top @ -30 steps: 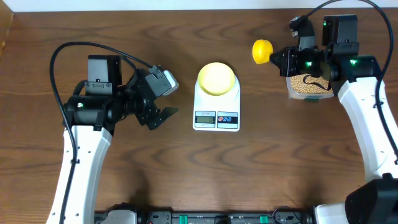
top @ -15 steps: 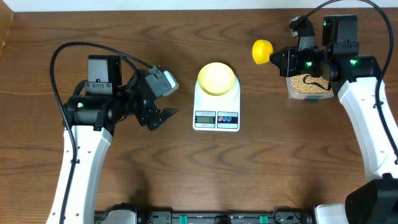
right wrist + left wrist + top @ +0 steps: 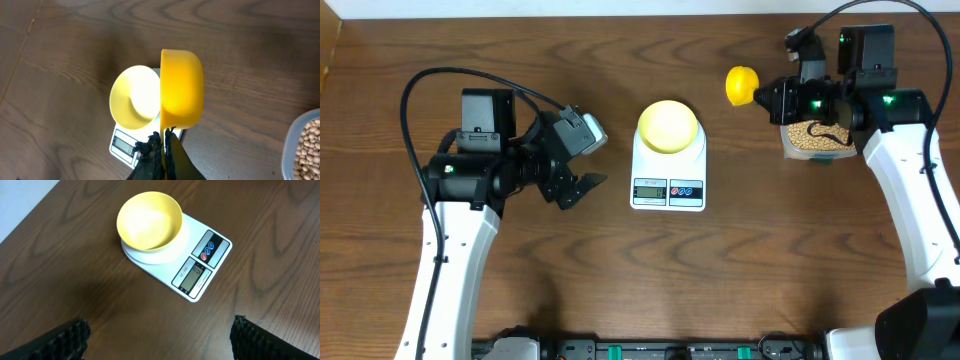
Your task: Scoop item into bowl and weigh 50g on scale
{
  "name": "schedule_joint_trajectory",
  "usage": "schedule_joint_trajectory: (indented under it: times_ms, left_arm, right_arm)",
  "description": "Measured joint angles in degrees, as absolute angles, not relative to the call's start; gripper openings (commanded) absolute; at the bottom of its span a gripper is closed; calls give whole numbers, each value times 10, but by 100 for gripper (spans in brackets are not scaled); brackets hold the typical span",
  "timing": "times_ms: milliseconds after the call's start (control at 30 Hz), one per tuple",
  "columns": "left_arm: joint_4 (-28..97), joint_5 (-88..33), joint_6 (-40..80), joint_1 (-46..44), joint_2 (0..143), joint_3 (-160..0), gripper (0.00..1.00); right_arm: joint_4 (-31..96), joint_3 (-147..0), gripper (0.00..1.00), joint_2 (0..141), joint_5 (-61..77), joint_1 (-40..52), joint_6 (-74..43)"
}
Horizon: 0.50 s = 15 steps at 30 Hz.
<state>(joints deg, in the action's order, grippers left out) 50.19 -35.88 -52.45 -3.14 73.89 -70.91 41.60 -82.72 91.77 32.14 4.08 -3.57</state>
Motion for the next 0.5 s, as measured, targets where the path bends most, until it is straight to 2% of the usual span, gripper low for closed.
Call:
schedule_joint_trajectory:
  times_ms: [500]
  left_arm:
    - [503, -359, -524, -31, 739, -709, 92]
  right_arm:
    - [422, -827, 1, 918, 321, 41, -34]
